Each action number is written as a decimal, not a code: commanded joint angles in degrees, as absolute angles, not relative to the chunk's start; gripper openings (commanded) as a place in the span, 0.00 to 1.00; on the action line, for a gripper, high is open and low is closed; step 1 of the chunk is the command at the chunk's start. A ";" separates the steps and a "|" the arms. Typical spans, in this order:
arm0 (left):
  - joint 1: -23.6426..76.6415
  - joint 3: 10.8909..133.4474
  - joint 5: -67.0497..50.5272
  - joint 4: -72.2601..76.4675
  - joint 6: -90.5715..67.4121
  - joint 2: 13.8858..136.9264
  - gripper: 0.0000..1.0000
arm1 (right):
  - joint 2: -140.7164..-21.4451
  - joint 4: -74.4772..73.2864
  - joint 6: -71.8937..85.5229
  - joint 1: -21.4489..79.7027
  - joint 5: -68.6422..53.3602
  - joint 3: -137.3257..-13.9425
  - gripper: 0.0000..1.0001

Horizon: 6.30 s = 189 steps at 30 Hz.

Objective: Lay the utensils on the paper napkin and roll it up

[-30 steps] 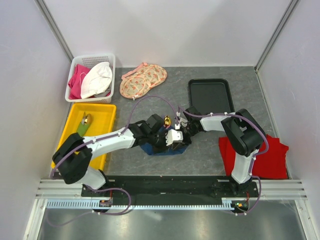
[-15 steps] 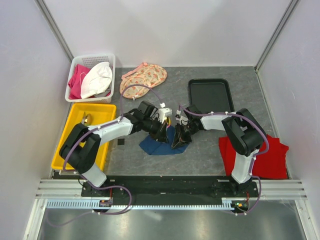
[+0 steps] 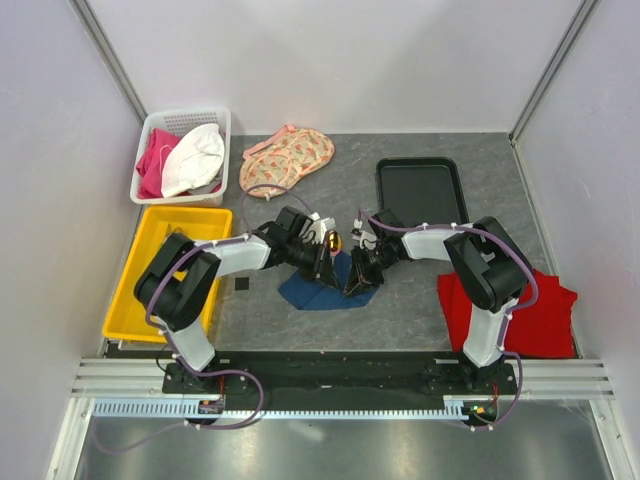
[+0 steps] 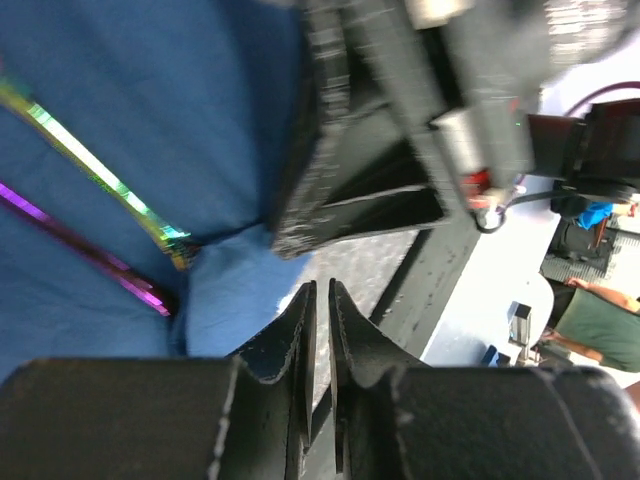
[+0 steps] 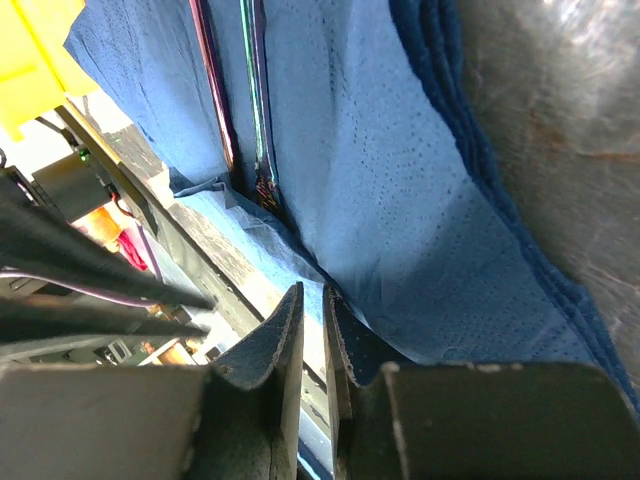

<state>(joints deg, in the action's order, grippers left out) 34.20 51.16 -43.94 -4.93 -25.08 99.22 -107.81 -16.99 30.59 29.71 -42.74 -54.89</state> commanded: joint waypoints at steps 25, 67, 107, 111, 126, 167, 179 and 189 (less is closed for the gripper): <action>31.29 54.76 -40.87 -6.94 -28.21 107.58 0.13 | -98.10 -25.82 21.37 24.71 -36.84 -60.64 0.51; 31.20 54.93 -40.87 -7.29 -27.60 107.31 0.14 | -104.50 -25.58 22.32 21.88 -49.13 -61.44 0.61; 30.59 55.11 -40.43 -7.74 -27.60 107.58 0.13 | -104.68 -18.83 28.02 24.78 -53.26 -59.77 0.00; 30.59 55.19 -40.60 -7.74 -27.60 107.75 0.13 | -105.38 -14.60 31.80 26.80 -54.66 -59.50 0.00; 30.59 55.20 -40.96 -7.73 -27.77 107.67 0.13 | -109.33 -5.98 39.20 30.59 -52.82 -58.19 0.00; 26.89 52.65 -43.51 -19.25 -20.83 104.24 0.13 | -109.16 -1.59 43.41 31.02 -49.75 -57.39 0.00; 26.89 53.09 -42.71 -19.42 -20.48 105.82 0.12 | -111.44 5.88 50.18 33.75 -49.22 -57.74 0.00; 26.98 52.91 -43.07 -19.42 -20.56 106.08 0.12 | -113.81 9.84 53.35 34.63 -46.67 -57.22 0.08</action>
